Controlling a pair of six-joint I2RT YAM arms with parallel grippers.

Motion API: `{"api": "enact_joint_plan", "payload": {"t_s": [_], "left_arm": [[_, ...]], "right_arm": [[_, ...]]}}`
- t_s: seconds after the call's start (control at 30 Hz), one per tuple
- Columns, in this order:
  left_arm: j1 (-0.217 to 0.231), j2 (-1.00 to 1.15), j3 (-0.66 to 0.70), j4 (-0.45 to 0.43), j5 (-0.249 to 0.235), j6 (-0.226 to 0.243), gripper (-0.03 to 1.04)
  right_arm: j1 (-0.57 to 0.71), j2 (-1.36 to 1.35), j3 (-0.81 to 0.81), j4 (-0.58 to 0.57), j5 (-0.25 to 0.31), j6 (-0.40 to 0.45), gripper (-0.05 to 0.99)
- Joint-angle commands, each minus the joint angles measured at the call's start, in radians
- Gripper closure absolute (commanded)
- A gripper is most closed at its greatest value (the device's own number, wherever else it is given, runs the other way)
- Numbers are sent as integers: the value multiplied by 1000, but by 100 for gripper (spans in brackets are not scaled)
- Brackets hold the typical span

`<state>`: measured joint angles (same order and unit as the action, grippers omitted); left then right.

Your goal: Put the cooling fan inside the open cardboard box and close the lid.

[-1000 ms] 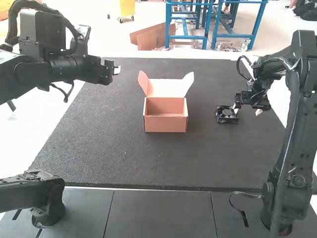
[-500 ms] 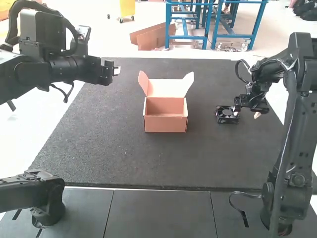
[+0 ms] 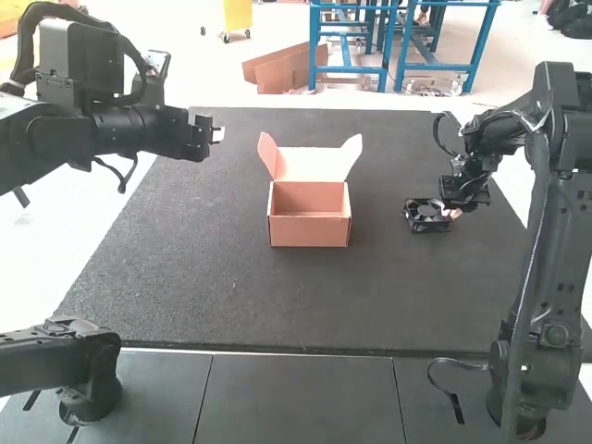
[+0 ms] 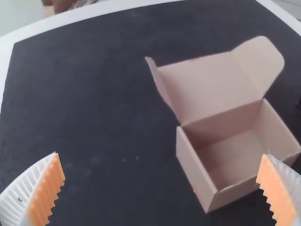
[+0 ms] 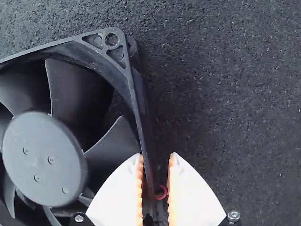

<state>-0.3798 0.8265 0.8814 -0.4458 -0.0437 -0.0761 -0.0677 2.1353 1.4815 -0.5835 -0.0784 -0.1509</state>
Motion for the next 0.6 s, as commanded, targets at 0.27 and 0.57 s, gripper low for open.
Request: {"api": "enact_joint_plan", "payload": {"t_s": [0.27, 0.57], "left_arm": [[-1, -1, 19, -7, 8, -10, 4], [-1, 0, 5, -1, 8, -8, 4]], "right_arm": [[20, 38, -6, -3, -18, 27, 95], [11, -106, 53, -24, -83, 90, 95]]}}
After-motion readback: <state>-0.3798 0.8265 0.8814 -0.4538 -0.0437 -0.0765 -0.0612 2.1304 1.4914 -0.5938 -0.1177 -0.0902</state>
